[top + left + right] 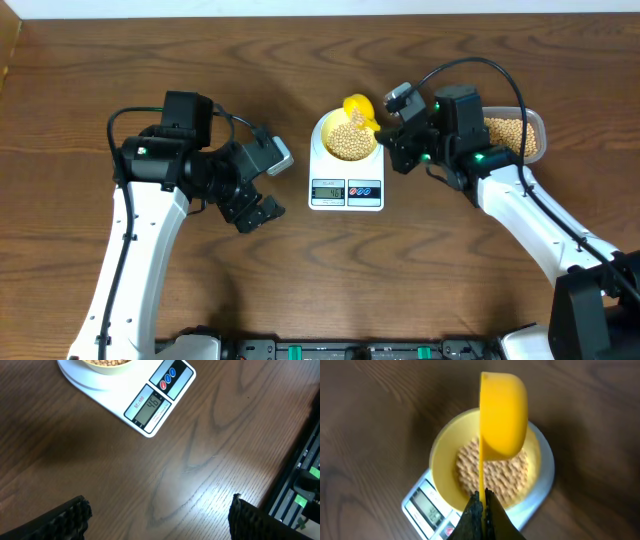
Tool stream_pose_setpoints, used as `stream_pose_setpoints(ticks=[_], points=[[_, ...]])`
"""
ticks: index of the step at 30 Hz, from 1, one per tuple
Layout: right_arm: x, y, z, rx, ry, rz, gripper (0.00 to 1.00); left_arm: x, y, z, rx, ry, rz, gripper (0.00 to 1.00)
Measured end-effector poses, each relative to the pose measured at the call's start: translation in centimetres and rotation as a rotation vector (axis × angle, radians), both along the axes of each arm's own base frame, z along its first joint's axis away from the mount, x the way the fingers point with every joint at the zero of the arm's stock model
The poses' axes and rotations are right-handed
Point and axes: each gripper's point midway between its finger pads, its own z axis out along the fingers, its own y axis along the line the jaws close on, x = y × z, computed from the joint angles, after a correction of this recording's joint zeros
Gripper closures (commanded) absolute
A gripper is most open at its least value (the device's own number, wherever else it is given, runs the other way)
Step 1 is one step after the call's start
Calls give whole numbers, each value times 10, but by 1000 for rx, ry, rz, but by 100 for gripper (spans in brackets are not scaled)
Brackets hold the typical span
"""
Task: Scoop item into bowl and weigh 50g on scale
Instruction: 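Tilt the scoop further with the right gripper to add soybeans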
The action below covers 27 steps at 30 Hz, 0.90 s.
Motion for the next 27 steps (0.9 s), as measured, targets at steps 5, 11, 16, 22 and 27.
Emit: stream_pose_setpoints(ticks=[5,11,16,22,27], points=[[-6,0,-6,-21,25,11,99,0,0,0,0,0,0,9],[-5,2,-5,-28,4,21,99,0,0,0,0,0,0,9],[-5,3,-5,-32,-1,25,99,0,0,0,0,0,0,10],[-6,5,-10,-98,-37,33,99,0,0,0,0,0,0,9],[-5,6,-12,-139,-67,37,99,0,0,0,0,0,0,10]])
